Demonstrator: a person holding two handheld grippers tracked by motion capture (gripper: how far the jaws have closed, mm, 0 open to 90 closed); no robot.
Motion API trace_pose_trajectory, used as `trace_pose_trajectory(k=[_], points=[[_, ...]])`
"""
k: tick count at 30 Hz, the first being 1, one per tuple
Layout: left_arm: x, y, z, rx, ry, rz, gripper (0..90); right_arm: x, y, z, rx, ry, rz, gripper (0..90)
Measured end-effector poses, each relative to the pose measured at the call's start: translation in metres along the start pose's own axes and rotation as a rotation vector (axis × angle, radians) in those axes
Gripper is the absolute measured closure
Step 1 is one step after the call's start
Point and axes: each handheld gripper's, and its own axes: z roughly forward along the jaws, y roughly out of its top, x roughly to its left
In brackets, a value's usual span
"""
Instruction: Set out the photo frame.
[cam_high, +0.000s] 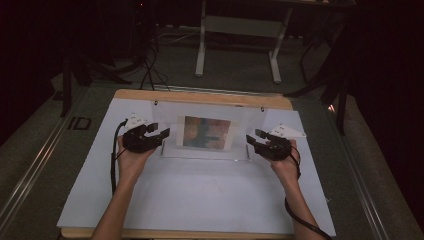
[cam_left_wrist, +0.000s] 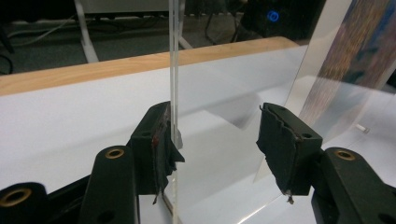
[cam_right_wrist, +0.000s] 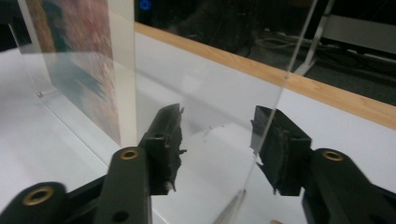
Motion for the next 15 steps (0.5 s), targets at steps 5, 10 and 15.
trace_pose_trajectory(k=[5,10,15], points=[[0.004,-0.001,-0.003,-0.011,-0.021,0.002,44.3,-0.009,0.001,-0.008,0.014,0.012,0.015,48.3],[0.011,0.004,-0.015,-0.02,-0.053,0.01,45.8,-0.02,0.001,-0.018,0.027,0.038,0.017,47.5],[0.018,0.008,-0.027,-0.035,-0.049,0.017,47.0,-0.03,0.001,-0.027,0.042,0.054,0.04,47.4]])
